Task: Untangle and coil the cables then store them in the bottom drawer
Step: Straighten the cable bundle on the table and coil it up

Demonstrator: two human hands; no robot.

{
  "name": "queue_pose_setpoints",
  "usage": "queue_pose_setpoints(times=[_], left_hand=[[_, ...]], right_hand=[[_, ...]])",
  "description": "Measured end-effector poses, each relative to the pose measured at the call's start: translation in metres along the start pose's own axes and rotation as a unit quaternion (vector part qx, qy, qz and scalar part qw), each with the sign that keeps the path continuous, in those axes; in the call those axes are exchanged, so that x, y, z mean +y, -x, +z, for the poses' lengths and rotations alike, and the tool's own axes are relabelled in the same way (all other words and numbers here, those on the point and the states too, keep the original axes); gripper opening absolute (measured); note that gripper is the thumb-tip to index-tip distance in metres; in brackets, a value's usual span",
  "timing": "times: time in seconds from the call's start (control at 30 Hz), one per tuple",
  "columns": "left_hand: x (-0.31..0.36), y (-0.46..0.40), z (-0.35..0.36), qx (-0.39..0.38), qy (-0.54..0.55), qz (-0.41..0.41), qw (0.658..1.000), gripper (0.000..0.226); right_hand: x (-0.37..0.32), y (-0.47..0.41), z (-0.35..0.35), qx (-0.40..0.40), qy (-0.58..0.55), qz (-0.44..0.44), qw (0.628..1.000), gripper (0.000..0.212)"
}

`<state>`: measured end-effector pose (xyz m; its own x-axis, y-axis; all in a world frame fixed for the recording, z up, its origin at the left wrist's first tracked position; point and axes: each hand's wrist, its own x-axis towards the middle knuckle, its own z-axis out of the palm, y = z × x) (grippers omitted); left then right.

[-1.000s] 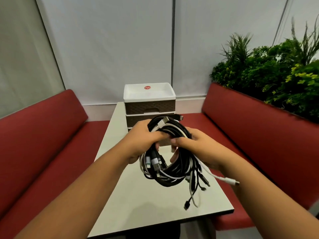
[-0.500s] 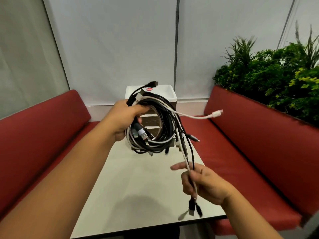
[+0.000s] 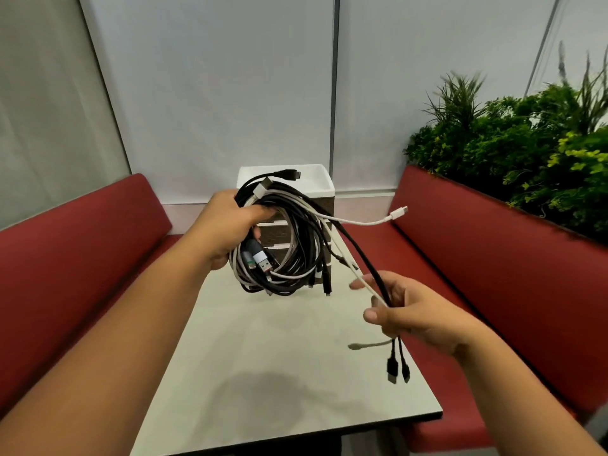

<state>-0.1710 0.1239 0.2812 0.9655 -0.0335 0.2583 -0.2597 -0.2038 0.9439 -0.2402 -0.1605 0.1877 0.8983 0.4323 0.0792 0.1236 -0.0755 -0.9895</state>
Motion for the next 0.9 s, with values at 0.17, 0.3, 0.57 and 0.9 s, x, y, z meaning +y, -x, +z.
queue_pose_setpoints(times=[0.17,0.3,0.57,0.9], left_hand=[[0.003,-0.001,-0.011,0.004,-0.023,-0.006,1.0,0.02],[0.002,0.005,-0.016,-0.042,-0.056,0.01,0.998,0.009],[0.015,0.035,-0.003,-0.165,-0.006,0.008,0.986,0.016],[0.013,0.049,0.03,-0.232,-0.029,0.01,0.972,0.029]], right_hand=[[-0.006,0.012,-0.013,0.027,0.217,-0.048,0.975,0.017],[-0.012,0.012,-0.029,0.115,0.432,-0.102,0.888,0.015],[-0.007,-0.01,-0.039,0.22,0.276,-0.06,0.934,0.004],[-0.029,-0.043,0.03,0.121,-0.101,-0.158,0.975,0.027]])
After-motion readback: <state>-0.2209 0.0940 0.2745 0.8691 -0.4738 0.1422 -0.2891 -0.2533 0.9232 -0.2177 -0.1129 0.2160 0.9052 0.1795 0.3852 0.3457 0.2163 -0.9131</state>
